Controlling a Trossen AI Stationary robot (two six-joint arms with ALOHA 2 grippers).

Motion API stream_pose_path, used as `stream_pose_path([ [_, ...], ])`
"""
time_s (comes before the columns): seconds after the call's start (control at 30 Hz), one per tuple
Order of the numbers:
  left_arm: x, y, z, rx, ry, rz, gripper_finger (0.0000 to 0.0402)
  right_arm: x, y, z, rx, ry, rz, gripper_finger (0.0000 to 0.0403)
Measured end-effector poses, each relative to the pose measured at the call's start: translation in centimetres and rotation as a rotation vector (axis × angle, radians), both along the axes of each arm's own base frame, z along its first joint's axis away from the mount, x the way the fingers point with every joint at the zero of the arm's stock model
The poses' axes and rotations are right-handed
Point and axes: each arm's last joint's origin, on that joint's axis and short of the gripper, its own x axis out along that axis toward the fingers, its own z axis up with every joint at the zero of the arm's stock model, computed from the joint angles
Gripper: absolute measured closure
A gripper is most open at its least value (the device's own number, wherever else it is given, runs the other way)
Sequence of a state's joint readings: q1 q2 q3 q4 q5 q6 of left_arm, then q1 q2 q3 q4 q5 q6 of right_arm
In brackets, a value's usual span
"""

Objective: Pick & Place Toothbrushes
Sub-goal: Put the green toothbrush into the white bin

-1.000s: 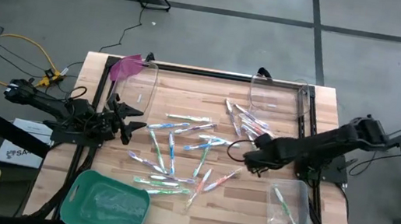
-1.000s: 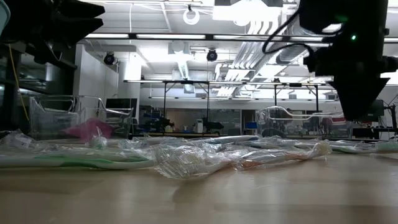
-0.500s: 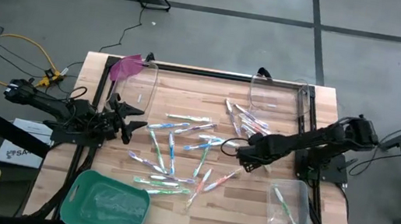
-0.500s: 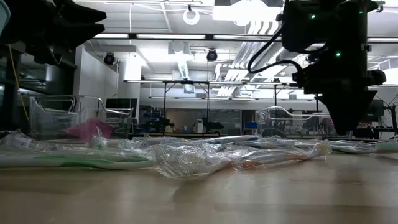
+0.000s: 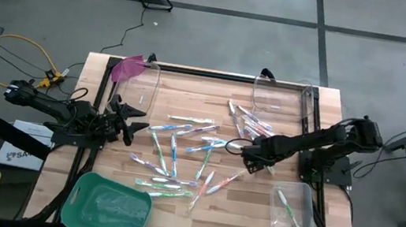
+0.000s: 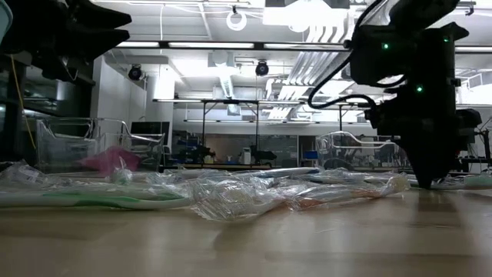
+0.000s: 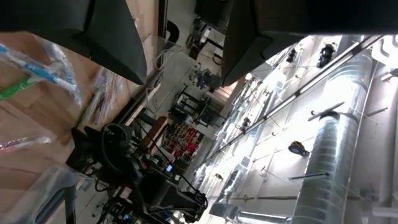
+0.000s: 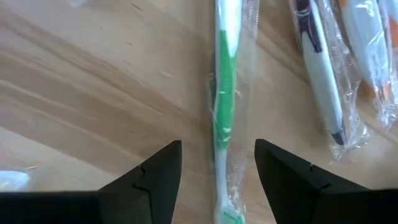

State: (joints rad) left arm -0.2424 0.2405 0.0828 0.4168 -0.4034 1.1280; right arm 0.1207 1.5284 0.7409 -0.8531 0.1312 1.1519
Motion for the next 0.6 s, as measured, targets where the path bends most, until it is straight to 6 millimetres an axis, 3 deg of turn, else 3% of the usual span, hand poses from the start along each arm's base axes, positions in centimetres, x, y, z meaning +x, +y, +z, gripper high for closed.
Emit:
stream_pose_path([
  [0.33, 0.00, 0.00, 0.00, -0.040, -0.007, -0.010, 0.0199, 0.03, 0.01, -0.06, 0.002, -0.006, 0.010, 0.0212],
  [0.6, 0.00, 0.00, -0.01, -0.096, -0.016, -0.024, 0.0199, 0.03, -0.01, -0.05, -0.003, -0.002, 0.039, 0.0291],
])
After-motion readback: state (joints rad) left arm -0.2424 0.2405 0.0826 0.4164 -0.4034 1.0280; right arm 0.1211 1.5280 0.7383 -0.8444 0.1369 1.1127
